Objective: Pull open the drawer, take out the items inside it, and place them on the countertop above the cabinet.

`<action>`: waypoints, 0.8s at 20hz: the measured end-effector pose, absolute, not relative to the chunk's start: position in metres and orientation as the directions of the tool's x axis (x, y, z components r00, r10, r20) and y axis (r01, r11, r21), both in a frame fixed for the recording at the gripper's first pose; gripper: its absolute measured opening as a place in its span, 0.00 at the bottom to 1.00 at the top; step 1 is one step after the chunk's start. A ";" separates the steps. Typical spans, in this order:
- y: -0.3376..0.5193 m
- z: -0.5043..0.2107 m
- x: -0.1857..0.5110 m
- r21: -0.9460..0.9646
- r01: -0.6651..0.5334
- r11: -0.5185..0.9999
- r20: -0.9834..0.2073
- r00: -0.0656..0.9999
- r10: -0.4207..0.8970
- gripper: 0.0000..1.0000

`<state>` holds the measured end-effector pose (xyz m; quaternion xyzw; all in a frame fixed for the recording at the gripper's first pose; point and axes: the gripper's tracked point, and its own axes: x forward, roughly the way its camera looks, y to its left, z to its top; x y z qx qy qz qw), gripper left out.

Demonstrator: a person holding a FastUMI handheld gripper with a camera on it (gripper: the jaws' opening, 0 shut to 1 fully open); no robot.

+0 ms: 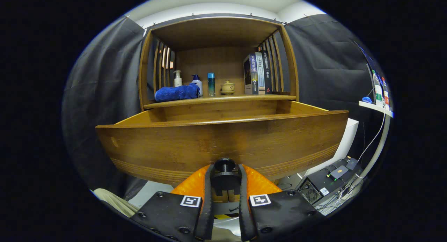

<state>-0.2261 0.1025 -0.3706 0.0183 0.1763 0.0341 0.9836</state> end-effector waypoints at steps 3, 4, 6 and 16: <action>0.102 -0.370 -0.230 0.031 -0.062 0.998 -0.345 0.936 0.069 0.38; 0.102 -0.372 -0.228 0.026 -0.062 0.998 -0.342 0.937 0.067 0.37; 0.102 -0.372 -0.228 0.048 -0.050 0.998 -0.348 0.935 0.064 0.37; 0.095 -0.311 -0.225 0.104 0.009 0.995 -0.407 0.913 0.034 0.69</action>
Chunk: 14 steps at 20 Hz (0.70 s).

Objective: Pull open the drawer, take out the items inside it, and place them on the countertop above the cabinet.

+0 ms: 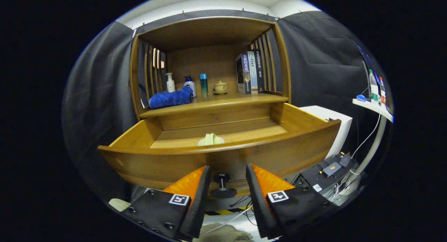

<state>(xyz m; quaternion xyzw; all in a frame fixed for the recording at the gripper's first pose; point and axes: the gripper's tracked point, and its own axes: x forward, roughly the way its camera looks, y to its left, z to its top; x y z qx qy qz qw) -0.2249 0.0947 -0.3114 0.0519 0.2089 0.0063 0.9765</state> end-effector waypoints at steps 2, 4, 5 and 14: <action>0.099 -0.291 -0.219 0.129 0.002 0.992 -0.400 0.915 0.050 0.77; 0.104 -0.271 -0.209 0.144 -0.008 0.990 -0.398 0.915 0.065 0.85; 0.106 -0.262 -0.201 0.149 -0.011 0.989 -0.398 0.915 0.070 0.89; 0.138 -0.249 -0.117 0.114 -0.078 0.990 -0.530 0.838 0.127 0.99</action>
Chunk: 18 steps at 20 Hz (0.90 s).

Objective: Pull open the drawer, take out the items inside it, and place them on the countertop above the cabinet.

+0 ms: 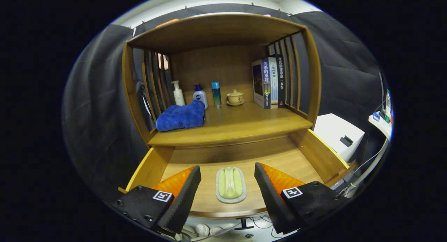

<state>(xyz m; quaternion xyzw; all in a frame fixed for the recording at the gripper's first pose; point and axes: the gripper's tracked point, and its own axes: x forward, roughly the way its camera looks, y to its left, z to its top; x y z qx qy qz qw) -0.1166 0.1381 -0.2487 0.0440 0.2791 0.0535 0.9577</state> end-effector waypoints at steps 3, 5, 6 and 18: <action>0.142 -0.269 -0.091 0.088 -0.092 0.992 -0.620 0.774 0.127 0.99; 0.141 -0.280 -0.083 0.072 -0.093 0.993 -0.676 0.727 0.118 0.99; 0.142 -0.287 -0.081 0.066 -0.097 0.993 -0.701 0.704 0.115 0.99; 0.141 -0.357 -0.067 0.051 -0.074 0.996 -0.884 0.461 0.080 0.80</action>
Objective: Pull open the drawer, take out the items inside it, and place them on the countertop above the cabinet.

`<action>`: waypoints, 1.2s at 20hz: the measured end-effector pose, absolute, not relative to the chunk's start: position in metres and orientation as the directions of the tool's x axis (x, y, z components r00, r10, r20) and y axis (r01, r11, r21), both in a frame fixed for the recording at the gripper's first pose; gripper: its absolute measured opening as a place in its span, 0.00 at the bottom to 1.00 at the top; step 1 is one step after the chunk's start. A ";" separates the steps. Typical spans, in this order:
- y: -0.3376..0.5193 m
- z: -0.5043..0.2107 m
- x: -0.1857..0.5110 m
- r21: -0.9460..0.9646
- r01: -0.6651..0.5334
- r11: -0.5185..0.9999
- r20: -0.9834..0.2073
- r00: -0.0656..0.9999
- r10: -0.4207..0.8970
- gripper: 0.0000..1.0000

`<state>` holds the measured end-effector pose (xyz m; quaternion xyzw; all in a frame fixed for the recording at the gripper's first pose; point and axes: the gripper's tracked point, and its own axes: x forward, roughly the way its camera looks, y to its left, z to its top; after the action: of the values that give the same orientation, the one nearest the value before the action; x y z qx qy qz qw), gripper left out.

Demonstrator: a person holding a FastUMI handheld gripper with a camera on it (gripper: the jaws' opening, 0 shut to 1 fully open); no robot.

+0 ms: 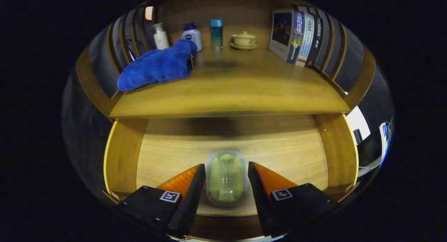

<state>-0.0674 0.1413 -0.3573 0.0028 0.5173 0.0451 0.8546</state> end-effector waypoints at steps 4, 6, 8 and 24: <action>0.141 -0.376 -0.069 0.075 -0.056 0.996 -0.907 0.412 0.091 0.57; 0.141 -0.380 -0.071 0.089 -0.037 0.995 -0.916 0.390 0.096 0.44; 0.141 -0.384 -0.073 0.092 -0.045 0.995 -0.920 0.378 0.102 0.39; 0.141 -0.293 -0.074 0.145 -0.059 0.988 -0.860 0.486 0.155 0.26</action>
<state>-0.0744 0.1411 -0.2931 0.0478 0.5030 0.0623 0.8607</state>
